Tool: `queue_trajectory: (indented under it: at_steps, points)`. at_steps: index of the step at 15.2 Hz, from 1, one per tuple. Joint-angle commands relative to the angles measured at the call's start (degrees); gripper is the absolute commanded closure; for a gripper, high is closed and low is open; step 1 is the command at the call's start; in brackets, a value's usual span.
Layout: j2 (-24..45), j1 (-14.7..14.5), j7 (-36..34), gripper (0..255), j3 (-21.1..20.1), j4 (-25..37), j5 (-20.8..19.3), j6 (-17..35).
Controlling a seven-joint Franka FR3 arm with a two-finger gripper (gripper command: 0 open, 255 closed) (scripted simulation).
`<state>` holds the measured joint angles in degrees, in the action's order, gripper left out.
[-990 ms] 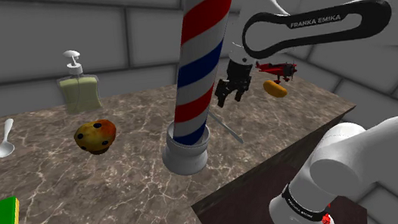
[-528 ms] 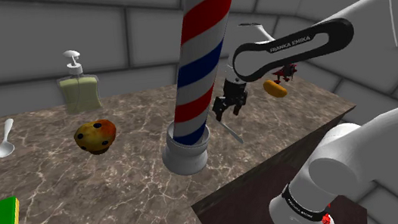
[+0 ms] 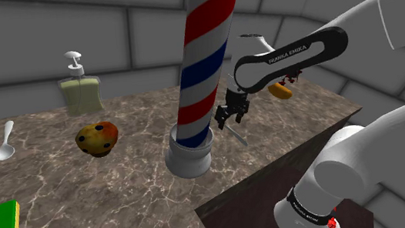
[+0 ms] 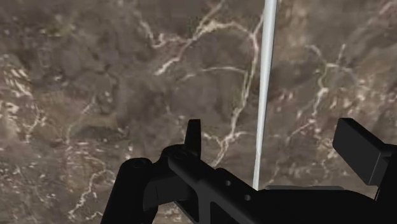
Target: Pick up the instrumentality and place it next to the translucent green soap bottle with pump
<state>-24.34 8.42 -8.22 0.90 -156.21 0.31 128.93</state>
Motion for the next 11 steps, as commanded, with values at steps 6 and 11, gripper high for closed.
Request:
queue_trajectory:
  at_steps: [6, 11]
  points:
    - [0.07, -0.01, -0.01, 255, -0.01, -0.05, 0.01, 0.12]
    - [0.07, -0.01, -0.01, 255, -0.01, -0.04, 0.01, 0.12]
